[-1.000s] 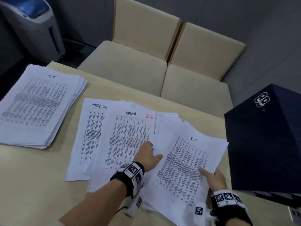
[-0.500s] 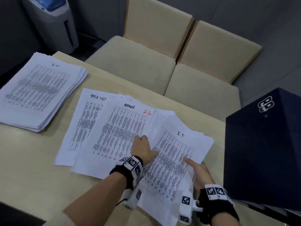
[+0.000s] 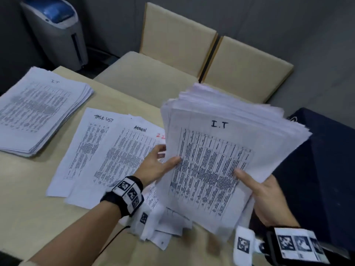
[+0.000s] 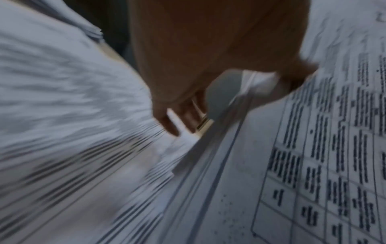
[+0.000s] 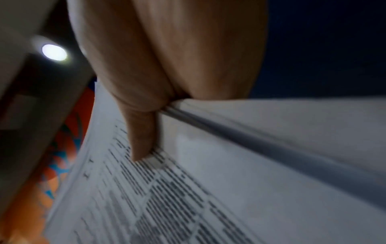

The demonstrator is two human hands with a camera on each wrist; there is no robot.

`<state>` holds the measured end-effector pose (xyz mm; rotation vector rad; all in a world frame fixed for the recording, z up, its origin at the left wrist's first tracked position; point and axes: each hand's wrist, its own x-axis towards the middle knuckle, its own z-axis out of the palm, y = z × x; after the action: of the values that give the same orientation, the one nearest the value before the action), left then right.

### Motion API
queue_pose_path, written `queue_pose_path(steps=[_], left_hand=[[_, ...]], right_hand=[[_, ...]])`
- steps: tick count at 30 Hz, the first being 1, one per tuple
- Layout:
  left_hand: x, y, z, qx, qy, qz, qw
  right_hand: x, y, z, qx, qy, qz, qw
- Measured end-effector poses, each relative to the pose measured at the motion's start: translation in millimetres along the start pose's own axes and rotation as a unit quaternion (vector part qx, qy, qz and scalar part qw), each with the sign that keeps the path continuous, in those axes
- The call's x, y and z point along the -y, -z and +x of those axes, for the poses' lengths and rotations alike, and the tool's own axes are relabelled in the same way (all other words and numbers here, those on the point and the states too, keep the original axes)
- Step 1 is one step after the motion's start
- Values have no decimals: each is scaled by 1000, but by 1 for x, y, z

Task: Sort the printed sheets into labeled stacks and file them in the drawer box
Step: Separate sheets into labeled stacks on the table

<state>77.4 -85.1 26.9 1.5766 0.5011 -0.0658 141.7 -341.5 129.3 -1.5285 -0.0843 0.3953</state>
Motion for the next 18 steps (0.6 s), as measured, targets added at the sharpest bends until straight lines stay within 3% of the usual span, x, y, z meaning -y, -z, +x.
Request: queue_pose_path(steps=[4,9,12,16,18], left_hand=[[-69,-17,-19,28,-139,-95,985],[-112,-31,-33,-28,-253,-100,962],[-103,-24,-31,-66,-256,-115,957],[-81,-22,-26,-64,-233,-105,965],[-81,-27,-26,-86,-235,-100,963]], right_hand=[[26,-12,-5,-39,143,-12,989],[19,-36,2,-102,197,42,974],[1,-31,4,-122,167,18,978],[-33,-17,11,-126,35,-52,990],[-39,-16,15,-137,8,-59,989]])
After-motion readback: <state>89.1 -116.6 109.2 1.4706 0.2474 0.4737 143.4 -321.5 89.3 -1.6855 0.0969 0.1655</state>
